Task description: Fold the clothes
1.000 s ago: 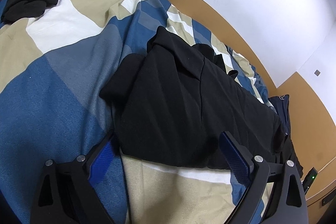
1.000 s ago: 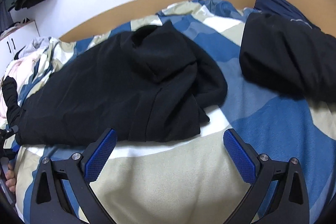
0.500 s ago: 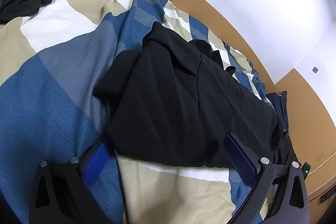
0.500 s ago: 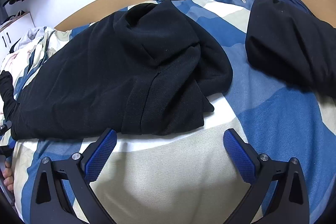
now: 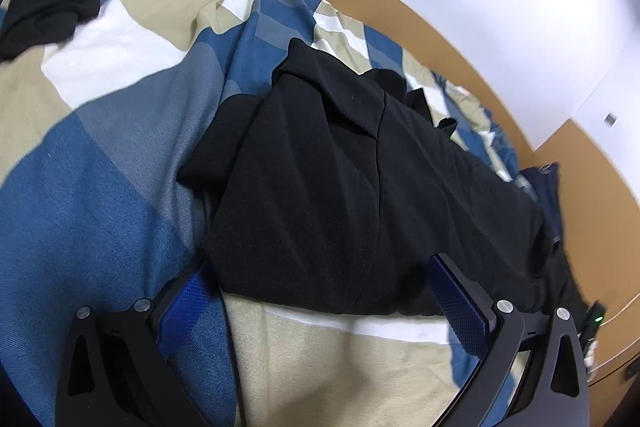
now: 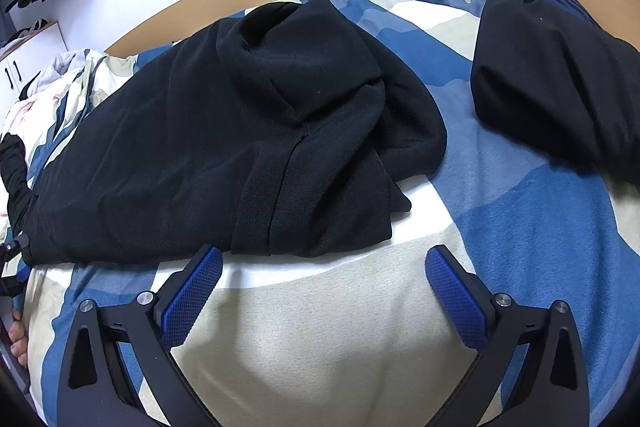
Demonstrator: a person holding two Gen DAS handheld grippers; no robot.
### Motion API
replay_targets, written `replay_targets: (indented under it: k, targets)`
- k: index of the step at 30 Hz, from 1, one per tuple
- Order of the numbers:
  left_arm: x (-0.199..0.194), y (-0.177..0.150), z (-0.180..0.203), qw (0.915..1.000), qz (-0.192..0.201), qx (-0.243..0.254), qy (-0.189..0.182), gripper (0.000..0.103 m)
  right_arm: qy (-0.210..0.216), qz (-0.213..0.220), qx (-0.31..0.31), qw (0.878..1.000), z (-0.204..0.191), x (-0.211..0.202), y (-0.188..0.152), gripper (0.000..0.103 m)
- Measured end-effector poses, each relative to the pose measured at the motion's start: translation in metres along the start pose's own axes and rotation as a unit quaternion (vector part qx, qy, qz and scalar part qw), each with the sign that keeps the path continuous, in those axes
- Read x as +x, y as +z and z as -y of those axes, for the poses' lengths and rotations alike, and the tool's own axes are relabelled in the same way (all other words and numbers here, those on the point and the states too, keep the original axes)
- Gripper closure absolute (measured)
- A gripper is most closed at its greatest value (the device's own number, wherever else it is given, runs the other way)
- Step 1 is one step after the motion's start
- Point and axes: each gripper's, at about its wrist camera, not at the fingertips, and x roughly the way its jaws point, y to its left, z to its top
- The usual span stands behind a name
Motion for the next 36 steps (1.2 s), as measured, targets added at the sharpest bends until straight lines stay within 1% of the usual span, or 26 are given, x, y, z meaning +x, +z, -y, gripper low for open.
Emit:
replay_targets:
  k: [2,5,9,21,23,25,29,30,31,33,34,35,36]
  targets:
    - [0.001,-0.001,0.005,0.9997,0.000,0.013,0.019,0.000,0.002,0.003,0.000,1.000,-0.001,-0.002,0.000,0.000]
    - [-0.001,-0.003,0.007,0.9993,0.003,0.020,0.032,0.000,0.003,0.006,0.001,1.000,-0.001,-0.003,0.000,0.000]
    - [-0.001,-0.003,0.002,0.9996,0.000,0.012,0.025,0.000,0.002,0.006,0.001,1.000,-0.001,-0.002,0.000,0.000]
    - [-0.001,-0.004,0.005,0.9995,-0.002,0.011,0.028,0.000,-0.004,0.010,-0.006,1.000,-0.006,-0.001,0.003,0.000]
    - [-0.002,-0.005,0.006,0.9996,-0.001,0.011,0.027,0.000,-0.015,0.021,-0.028,0.999,-0.015,-0.007,0.001,0.000]
    - [-0.003,-0.006,0.009,0.9992,0.000,0.027,0.030,0.000,-0.025,0.033,-0.073,0.996,-0.034,-0.013,-0.004,0.000]
    - [-0.006,-0.008,0.017,0.9975,0.000,0.061,0.037,0.000,-0.048,0.043,-0.182,0.981,-0.076,-0.016,-0.014,0.000]
    - [-0.005,-0.009,0.020,0.9964,-0.010,0.073,0.041,0.000,-0.033,0.040,-0.199,0.979,-0.082,-0.016,-0.016,0.000]
    - [-0.003,-0.011,0.023,0.9950,-0.022,0.087,0.045,0.000,-0.009,0.036,-0.200,0.979,-0.082,-0.016,-0.015,0.000]
    - [-0.007,-0.015,0.024,0.9940,-0.035,0.101,0.024,0.000,0.061,0.023,-0.160,0.985,-0.071,-0.018,-0.010,0.000]
    - [-0.010,-0.015,0.022,0.9948,-0.035,0.095,0.009,0.000,0.099,0.017,-0.108,0.989,-0.058,-0.020,-0.007,0.000]
    - [-0.014,-0.015,0.020,0.9956,-0.034,0.087,-0.007,0.000,0.136,0.011,-0.056,0.989,-0.044,-0.021,-0.004,0.000]
    - [-0.016,-0.015,0.018,0.9963,-0.036,0.075,-0.022,0.000,0.173,0.004,-0.001,0.985,-0.030,-0.022,-0.001,0.000]
